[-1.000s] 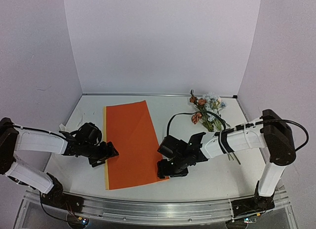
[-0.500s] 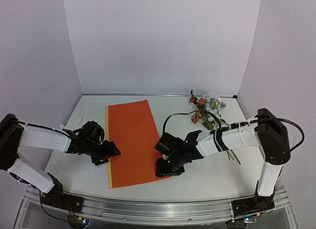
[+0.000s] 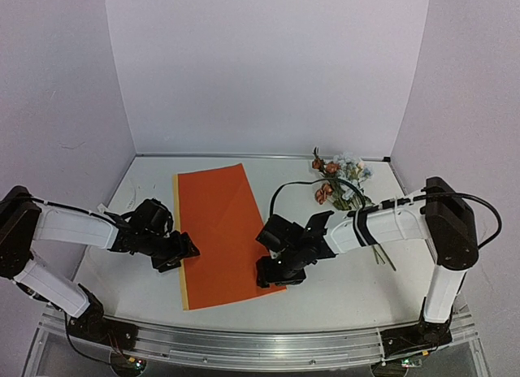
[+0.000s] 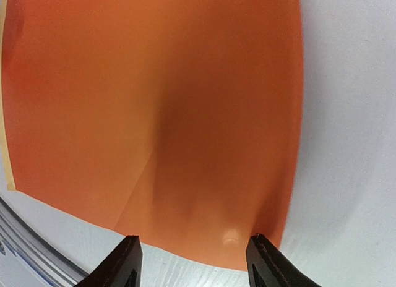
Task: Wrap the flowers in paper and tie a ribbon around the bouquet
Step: Pick up the corner of the folded wrapping paper from the center of the board.
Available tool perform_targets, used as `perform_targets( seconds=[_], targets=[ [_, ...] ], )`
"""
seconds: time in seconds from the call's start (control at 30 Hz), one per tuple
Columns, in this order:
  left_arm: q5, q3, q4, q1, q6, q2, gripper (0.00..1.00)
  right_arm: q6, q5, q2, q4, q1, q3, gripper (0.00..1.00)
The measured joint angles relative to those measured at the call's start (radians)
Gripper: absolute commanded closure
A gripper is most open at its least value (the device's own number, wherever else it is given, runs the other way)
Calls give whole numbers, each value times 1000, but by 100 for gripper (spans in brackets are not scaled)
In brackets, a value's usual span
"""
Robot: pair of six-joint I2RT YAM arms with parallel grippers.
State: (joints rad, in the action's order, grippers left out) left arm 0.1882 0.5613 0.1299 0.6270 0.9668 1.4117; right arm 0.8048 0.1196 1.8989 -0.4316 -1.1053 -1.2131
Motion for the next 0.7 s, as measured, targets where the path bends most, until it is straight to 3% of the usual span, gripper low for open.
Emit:
perform_targets(
  seconds=[0.23, 0.7],
  targets=[
    [13, 0, 0, -15, -1, 1, 26, -18, -22, -28, -14, 55, 18, 38],
    [31, 1, -3, -22, -2, 3, 27, -19, 60, 32, 13, 69, 10, 56]
  ],
)
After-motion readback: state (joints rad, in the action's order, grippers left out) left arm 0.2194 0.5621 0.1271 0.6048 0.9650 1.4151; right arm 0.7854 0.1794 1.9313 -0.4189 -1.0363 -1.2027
